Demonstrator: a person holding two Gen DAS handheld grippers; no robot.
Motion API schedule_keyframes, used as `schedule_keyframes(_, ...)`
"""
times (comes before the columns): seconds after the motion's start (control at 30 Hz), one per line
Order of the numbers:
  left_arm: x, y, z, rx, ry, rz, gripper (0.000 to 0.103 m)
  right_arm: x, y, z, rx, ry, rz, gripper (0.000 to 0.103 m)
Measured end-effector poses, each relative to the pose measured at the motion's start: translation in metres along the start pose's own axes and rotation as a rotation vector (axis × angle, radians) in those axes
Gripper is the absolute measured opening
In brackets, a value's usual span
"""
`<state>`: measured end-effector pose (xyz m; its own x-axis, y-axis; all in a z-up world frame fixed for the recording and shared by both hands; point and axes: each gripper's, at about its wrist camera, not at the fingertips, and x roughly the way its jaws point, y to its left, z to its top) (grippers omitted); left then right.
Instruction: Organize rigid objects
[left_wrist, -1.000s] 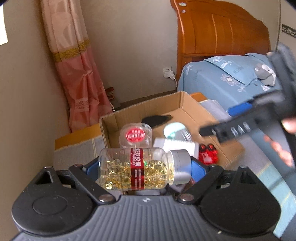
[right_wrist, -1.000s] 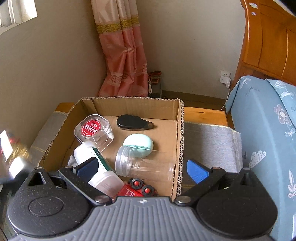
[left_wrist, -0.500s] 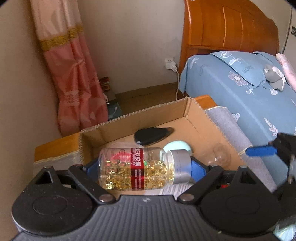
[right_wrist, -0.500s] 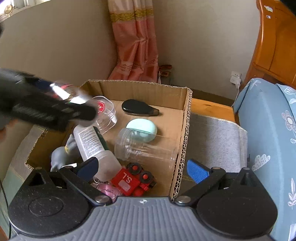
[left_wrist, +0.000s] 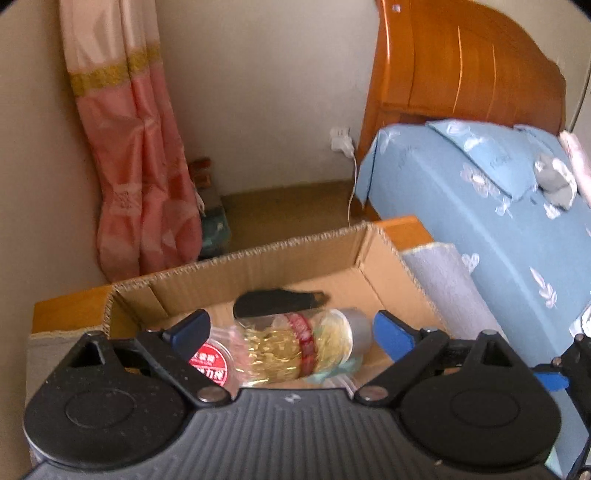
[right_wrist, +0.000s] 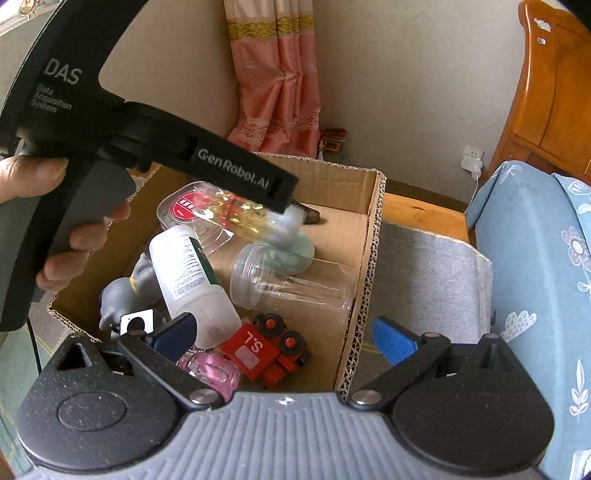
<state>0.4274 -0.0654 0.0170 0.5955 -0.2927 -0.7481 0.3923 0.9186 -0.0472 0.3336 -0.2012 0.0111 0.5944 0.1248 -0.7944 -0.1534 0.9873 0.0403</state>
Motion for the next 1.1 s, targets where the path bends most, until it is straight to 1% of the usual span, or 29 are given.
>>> schedule_keyframes(0.13, -0.016, 0.000, -0.001, 0.026, -0.033, 0.006, 0.097, -0.005, 0.002, 0.001, -0.001, -0.010, 0.001, 0.103)
schedule_keyframes(0.23, -0.034, 0.000, -0.007, 0.056, -0.084, 0.028, 0.100, -0.009, 0.005, 0.001, 0.001, -0.019, -0.002, 0.103)
schedule_keyframes(0.37, -0.063, -0.001, -0.022, 0.117, -0.142, 0.060, 0.100, -0.016, 0.008, -0.002, 0.022, -0.025, -0.012, 0.103)
schedule_keyframes(0.43, -0.078, -0.001, -0.033, 0.127, -0.160, 0.082, 0.101, -0.022, 0.010, -0.005, 0.037, -0.024, -0.032, 0.103)
schedule_keyframes(0.53, -0.104, 0.001, -0.056, 0.102, -0.177, 0.111, 0.101, -0.031, 0.015, -0.013, 0.047, -0.025, -0.064, 0.103)
schedule_keyframes(0.67, -0.134, 0.003, -0.100, 0.043, -0.193, 0.173, 0.101, -0.045, 0.026, -0.032, 0.070, -0.033, -0.139, 0.103)
schedule_keyframes(0.8, -0.152, -0.003, -0.139, -0.020, -0.179, 0.205, 0.101, -0.061, 0.042, -0.058, 0.116, -0.040, -0.218, 0.103)
schedule_keyframes(0.87, -0.159, -0.006, -0.153, -0.053, -0.156, 0.207, 0.101, -0.070, 0.050, -0.069, 0.143, -0.050, -0.235, 0.103)
schedule_keyframes(0.97, -0.168, -0.011, -0.166, -0.085, -0.127, 0.225, 0.101, -0.088, 0.062, -0.089, 0.178, -0.075, -0.236, 0.103)
schedule_keyframes(1.1, -0.182, -0.018, -0.175, -0.090, -0.122, 0.260, 0.101, -0.105, 0.073, -0.104, 0.180, -0.100, -0.283, 0.103)
